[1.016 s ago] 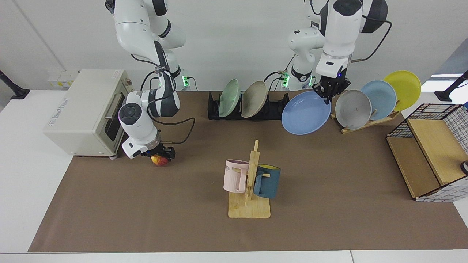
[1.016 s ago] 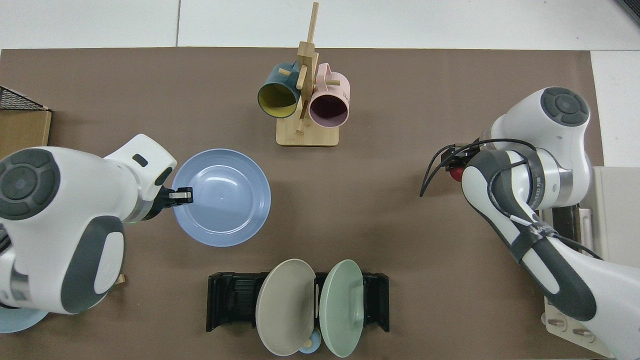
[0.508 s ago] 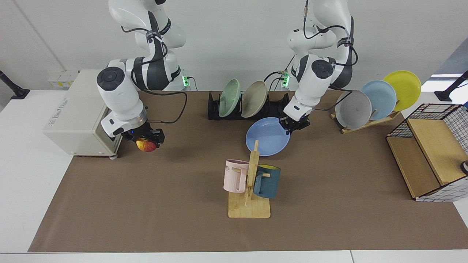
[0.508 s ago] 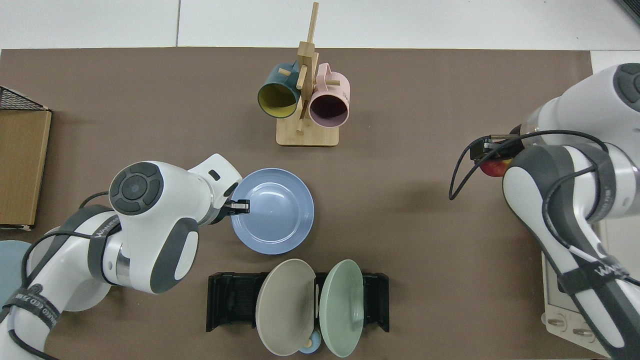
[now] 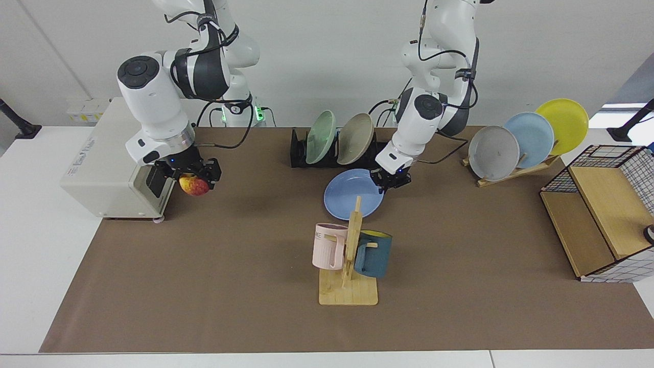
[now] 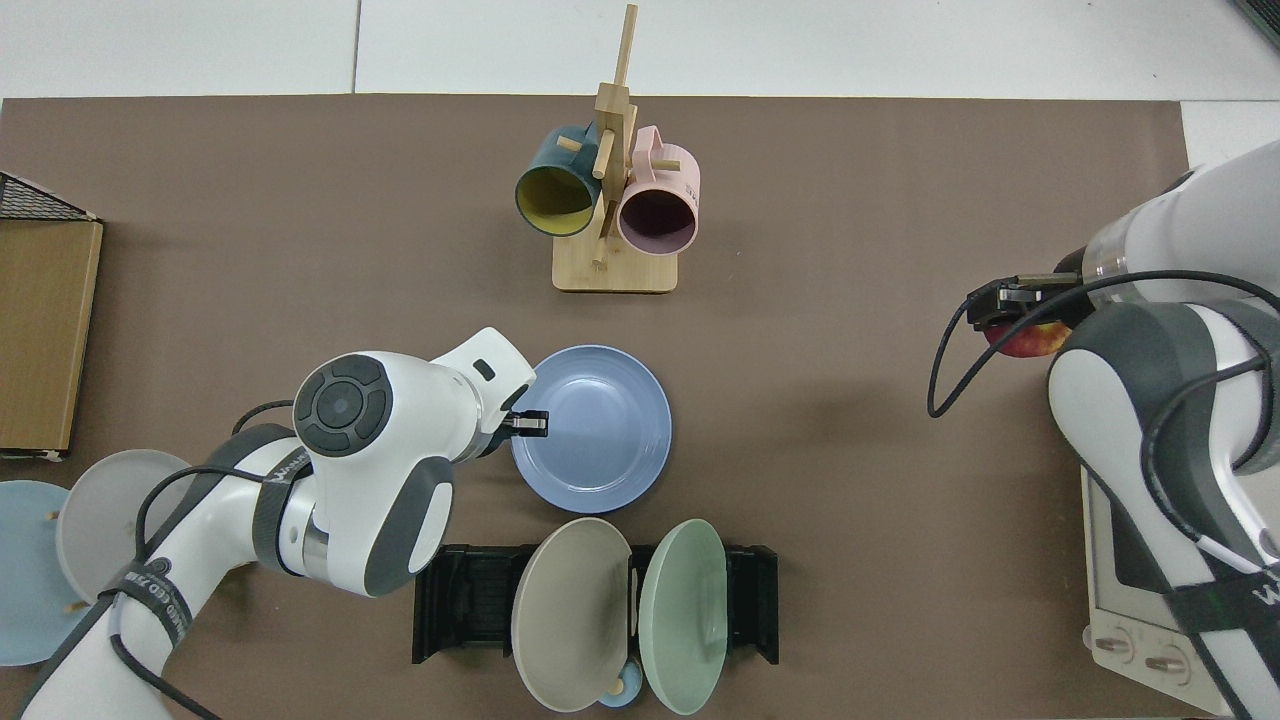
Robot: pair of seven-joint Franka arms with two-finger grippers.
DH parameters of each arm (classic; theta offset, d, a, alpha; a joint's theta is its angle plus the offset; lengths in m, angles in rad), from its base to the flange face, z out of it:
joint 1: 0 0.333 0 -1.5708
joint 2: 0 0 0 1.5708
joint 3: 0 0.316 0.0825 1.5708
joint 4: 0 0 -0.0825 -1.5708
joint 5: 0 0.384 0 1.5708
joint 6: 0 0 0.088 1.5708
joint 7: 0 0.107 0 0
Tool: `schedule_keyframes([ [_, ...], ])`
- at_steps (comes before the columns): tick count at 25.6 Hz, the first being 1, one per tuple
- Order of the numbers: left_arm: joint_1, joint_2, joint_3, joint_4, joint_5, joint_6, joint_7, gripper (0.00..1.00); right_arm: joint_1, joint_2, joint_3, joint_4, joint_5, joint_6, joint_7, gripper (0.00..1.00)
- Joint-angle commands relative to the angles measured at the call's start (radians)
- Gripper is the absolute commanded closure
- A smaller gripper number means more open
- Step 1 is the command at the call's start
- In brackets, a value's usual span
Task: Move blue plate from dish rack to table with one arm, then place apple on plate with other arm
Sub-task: 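Lower the blue plate onto the table with the left gripper and release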
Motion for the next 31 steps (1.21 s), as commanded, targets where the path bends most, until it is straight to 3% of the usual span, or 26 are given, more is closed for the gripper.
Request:
schedule_keyframes([
  [1, -0.027, -0.001, 0.0, -0.034, -0.021, 0.042, -0.002, 1.0, -0.009, -0.005, 0.008, -0.003, -0.008, 0.002, -0.028, 1.0],
  [10, -0.048, 0.01, -0.016, -0.043, -0.021, 0.058, -0.048, 1.0, -0.012, -0.008, 0.008, -0.003, -0.007, -0.01, -0.029, 1.0],
  [11, -0.048, 0.016, -0.016, -0.042, -0.021, 0.061, -0.054, 0.83, -0.012, -0.008, 0.008, -0.003, -0.007, -0.01, -0.029, 1.0],
  [12, -0.048, 0.022, -0.016, -0.04, -0.021, 0.067, -0.064, 0.57, -0.012, -0.008, 0.008, -0.003, -0.007, -0.009, -0.028, 1.0],
  [13, -0.048, 0.025, -0.016, -0.039, -0.019, 0.087, -0.074, 0.19, -0.009, -0.006, 0.008, -0.003, -0.007, -0.009, -0.028, 1.0],
  [14, -0.047, 0.028, -0.016, -0.039, -0.018, 0.117, -0.084, 0.0, -0.009, -0.006, 0.008, -0.003, -0.007, -0.007, -0.028, 1.0],
  [22, -0.031, 0.024, 0.0, -0.03, -0.015, 0.112, -0.112, 0.0, -0.01, -0.006, 0.008, -0.003, -0.007, -0.007, -0.028, 1.0],
  [31, -0.028, -0.108, 0.167, 0.033, 0.023, -0.086, -0.108, 0.0, -0.001, -0.006, 0.01, -0.003, 0.003, -0.007, -0.019, 1.0],
])
